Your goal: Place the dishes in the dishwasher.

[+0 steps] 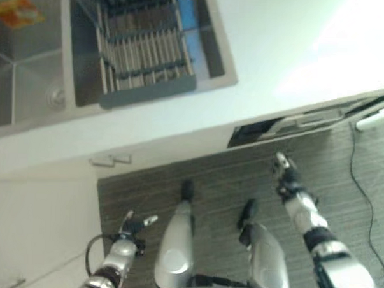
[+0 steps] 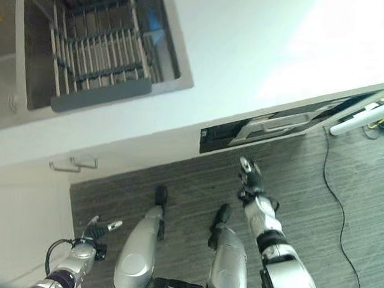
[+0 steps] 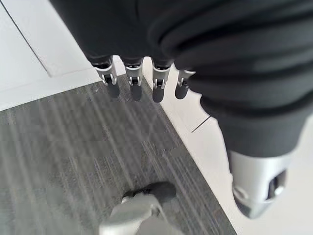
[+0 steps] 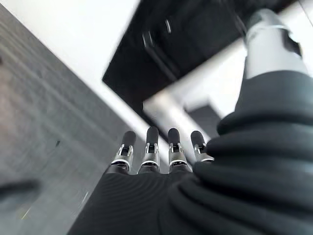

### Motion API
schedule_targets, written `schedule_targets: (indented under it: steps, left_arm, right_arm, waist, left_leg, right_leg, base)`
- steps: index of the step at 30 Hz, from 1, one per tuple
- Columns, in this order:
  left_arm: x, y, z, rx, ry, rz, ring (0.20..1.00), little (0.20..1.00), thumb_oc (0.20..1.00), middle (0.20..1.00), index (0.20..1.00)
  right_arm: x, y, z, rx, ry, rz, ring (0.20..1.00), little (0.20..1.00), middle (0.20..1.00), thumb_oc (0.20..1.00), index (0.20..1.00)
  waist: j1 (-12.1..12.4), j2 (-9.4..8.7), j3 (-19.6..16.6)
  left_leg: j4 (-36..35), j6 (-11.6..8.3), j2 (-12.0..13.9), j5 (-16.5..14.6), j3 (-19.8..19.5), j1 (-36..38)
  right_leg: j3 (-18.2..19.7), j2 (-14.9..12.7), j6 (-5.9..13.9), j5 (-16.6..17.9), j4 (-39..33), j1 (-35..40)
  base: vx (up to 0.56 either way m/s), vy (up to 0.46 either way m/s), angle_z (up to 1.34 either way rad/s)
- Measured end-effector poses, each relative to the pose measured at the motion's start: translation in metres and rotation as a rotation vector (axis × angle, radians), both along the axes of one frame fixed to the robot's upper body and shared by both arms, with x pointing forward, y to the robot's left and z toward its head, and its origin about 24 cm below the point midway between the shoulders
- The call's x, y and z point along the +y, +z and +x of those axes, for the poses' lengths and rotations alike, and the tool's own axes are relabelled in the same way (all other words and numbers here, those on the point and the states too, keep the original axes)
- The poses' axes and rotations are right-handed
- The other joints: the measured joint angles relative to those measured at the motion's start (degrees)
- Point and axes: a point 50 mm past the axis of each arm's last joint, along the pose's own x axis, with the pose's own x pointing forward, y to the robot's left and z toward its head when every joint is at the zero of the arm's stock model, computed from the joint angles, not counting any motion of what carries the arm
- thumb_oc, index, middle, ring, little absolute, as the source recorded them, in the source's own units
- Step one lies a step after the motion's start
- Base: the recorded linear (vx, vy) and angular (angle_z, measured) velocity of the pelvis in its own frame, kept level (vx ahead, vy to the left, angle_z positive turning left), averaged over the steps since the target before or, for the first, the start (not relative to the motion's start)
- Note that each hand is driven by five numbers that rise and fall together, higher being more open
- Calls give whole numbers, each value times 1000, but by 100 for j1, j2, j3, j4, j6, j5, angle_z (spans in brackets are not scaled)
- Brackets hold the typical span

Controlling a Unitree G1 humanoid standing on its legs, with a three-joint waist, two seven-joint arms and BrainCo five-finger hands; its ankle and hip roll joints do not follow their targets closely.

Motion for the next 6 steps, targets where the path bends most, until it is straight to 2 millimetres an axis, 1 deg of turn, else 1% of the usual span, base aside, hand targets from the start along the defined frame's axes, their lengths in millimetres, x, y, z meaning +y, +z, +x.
schedule_targets:
  steps: [1, 2, 3, 4, 5, 6]
  left_arm:
    - [-5, -4, -7, 10, 22, -70, 1000, 1000, 1000, 1000, 1000]
    - [-12, -9, -16, 20, 27, -149, 1000, 1000, 1000, 1000, 1000]
    - [-15, -12, -26, 32, 25, -203, 1000, 1000, 1000, 1000, 1000]
    - [-16, -14, -35, 50, 13, -233, 1000, 1000, 1000, 1000, 1000]
    - [-19, -16, -40, 63, -5, -269, 1000, 1000, 1000, 1000, 1000]
    - [-21, -16, -40, 64, -13, -290, 1000, 1000, 1000, 1000, 1000]
  right_arm:
    - [-10, -3, -8, 6, -26, -10, 1000, 1000, 1000, 1000, 1000]
    - [-22, -9, -20, 19, -50, -15, 1000, 1000, 1000, 1000, 1000]
    - [-29, -20, -37, 57, -66, -13, 1000, 1000, 1000, 1000, 1000]
    - [-34, -30, -53, 93, -69, -14, 1000, 1000, 1000, 1000, 1000]
    - [-37, -46, -76, 161, -65, -18, 1000, 1000, 1000, 1000, 1000]
    - [-37, -55, -91, 201, -61, -20, 1000, 1000, 1000, 1000, 1000]
  waist:
    - [-27, 63, -154]
    - [-61, 121, -342]
    - [-77, 149, -573]
    - [-135, 152, -785]
    - [-208, 145, -1037]
    - [-278, 145, -1081]
  left_leg:
    - [-75, 10, -12, 8, 38, 123]
    - [-191, 11, -25, 5, 109, 315]
    - [-299, 11, -24, 6, 170, 475]
    - [-363, 19, -18, 7, 186, 595]
    - [-437, 29, -5, 1, 250, 751]
    - [-472, 34, -5, -11, 327, 886]
  right_leg:
    - [41, 9, -6, 40, -128, 124]
    - [43, 24, 48, 85, -289, 316]
    - [47, 50, 54, 97, -429, 457]
    - [48, 77, 52, 98, -527, 571]
    - [74, 95, 77, 77, -583, 669]
    - [134, 100, 82, 72, -593, 754]
  base:
    - [19, -45, -23]
    - [19, -39, -19]
    - [-5, -25, -11]
    - [-20, 12, -17]
    - [-16, 33, -20]
    - [-9, 48, -27]
